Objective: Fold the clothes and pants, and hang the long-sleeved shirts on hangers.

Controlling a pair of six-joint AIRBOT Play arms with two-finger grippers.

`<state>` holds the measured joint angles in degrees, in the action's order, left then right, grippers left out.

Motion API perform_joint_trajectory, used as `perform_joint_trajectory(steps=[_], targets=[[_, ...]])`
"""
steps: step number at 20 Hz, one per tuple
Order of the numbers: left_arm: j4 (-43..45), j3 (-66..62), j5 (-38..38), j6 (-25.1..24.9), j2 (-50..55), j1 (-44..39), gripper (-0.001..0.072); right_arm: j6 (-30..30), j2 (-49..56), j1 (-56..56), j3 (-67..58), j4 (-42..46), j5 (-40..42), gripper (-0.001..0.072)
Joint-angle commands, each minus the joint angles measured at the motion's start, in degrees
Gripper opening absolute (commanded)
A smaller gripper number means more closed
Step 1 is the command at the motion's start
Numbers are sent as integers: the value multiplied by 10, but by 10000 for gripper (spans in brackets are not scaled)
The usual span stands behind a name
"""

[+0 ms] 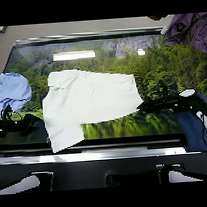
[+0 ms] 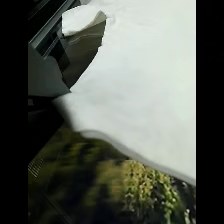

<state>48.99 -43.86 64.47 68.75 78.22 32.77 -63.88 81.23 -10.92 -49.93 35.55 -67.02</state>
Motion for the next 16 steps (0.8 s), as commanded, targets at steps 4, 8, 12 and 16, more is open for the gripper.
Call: perform_joint_trajectory(steps=[4,8,12,16], targets=[[-21,7,-36,-2,35,-68,603,-18,-3,0,-1,-2,-10,29],[-21,6,-72,19,44,-90,397,-18,-4,0,-1,-3,-26,29],[-28,-14,-45,17,41,-90,18,-20,-26,1,-1,-12,-29,27],[-36,-120,-1,26,29,-99,16,-19,-71,6,-27,-44,-11,25]])
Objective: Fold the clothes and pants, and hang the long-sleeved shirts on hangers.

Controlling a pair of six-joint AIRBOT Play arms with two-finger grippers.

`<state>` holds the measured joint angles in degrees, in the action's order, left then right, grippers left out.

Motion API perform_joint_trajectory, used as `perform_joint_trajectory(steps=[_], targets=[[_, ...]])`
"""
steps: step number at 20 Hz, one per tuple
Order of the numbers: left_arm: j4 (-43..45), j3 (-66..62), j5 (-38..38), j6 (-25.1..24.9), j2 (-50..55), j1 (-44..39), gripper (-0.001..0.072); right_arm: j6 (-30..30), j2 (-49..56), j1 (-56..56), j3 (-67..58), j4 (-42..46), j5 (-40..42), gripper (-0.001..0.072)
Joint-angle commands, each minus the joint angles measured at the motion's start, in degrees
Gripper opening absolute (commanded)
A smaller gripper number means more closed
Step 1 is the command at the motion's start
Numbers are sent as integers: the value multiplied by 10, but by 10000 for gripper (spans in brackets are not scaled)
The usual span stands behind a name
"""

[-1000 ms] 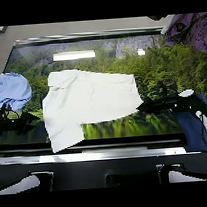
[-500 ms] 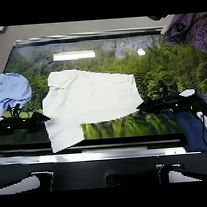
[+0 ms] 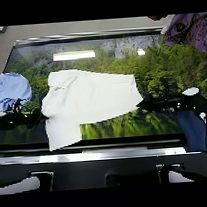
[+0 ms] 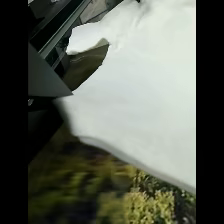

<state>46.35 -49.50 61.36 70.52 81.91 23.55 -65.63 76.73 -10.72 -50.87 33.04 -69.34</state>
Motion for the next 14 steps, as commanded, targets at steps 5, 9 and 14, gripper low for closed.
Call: perform_joint_trajectory(steps=[5,9,14], targets=[[-7,-361,61,55,-17,-40,15,-40,-35,66,-242,30,50,25],[74,-681,95,121,-27,-43,15,-106,-46,84,-508,113,36,25],[236,-705,57,187,-211,-43,15,-170,-159,84,-689,204,19,25]])
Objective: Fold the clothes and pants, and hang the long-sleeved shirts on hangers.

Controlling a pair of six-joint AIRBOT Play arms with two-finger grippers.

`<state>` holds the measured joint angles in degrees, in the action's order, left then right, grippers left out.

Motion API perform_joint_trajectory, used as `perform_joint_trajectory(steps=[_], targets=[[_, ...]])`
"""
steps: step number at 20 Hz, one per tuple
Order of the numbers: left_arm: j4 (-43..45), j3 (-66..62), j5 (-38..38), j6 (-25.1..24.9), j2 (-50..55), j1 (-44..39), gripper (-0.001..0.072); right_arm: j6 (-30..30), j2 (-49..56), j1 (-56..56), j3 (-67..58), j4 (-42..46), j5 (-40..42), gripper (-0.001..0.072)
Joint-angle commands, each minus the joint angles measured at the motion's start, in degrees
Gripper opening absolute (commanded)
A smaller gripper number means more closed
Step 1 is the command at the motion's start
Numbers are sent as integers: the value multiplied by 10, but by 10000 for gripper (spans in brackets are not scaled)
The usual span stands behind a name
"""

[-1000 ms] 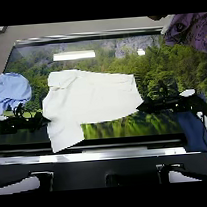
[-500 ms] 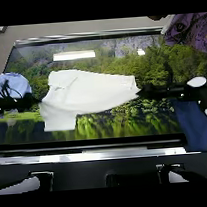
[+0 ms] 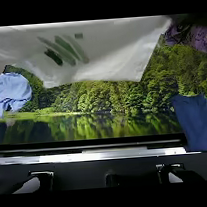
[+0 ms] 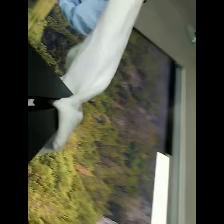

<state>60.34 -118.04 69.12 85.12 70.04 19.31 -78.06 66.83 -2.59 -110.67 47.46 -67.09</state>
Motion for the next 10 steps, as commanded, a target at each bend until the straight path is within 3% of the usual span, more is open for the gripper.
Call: perform_joint_trajectory(steps=[1,4,10], targets=[[120,14,-29,41,-141,0,15,-60,-95,3,-91,71,-9,25],[193,72,-36,100,-251,0,15,-123,-169,3,-91,112,-53,25],[207,76,-30,102,-251,-1,15,-183,-176,3,-78,165,-97,25]])
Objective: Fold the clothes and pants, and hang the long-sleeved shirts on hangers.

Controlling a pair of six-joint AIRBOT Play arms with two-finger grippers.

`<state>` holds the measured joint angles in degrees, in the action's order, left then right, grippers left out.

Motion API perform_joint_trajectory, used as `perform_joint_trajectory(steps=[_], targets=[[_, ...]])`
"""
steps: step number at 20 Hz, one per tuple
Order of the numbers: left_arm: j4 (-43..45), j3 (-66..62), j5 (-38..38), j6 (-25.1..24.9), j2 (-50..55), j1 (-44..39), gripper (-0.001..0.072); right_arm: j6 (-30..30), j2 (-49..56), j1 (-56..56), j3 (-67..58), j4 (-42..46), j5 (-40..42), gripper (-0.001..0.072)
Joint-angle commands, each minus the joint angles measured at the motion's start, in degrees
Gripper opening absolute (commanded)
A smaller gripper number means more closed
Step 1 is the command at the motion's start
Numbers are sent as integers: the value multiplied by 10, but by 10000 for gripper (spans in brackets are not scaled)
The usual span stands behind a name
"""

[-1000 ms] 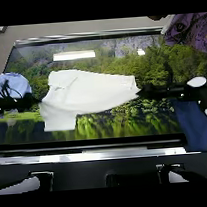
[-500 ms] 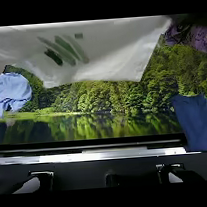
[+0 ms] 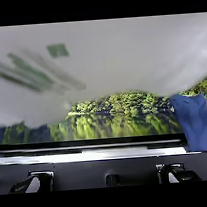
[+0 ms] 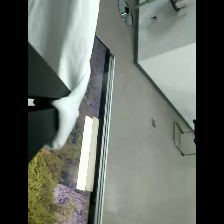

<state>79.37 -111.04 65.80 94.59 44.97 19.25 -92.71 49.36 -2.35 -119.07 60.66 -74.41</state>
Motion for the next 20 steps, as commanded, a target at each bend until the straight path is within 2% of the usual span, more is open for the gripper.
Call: perform_joint_trajectory(steps=[1,4,7,11,14,17,20], targets=[[-4,10,12,-8,18,0,16,-46,12,0,17,33,-28,25],[-88,27,57,-33,97,0,16,-104,87,0,36,50,-81,25],[-117,52,98,-34,202,-8,16,-92,215,0,36,52,-136,26],[-117,86,92,-77,389,-55,16,-80,406,1,36,56,-136,26],[-117,85,33,-82,538,-84,16,-71,526,1,36,60,-87,27],[-119,60,-57,-83,646,-97,16,-70,605,0,36,60,12,26],[-141,-8,-100,-124,703,-99,16,-70,634,0,36,61,88,26]])
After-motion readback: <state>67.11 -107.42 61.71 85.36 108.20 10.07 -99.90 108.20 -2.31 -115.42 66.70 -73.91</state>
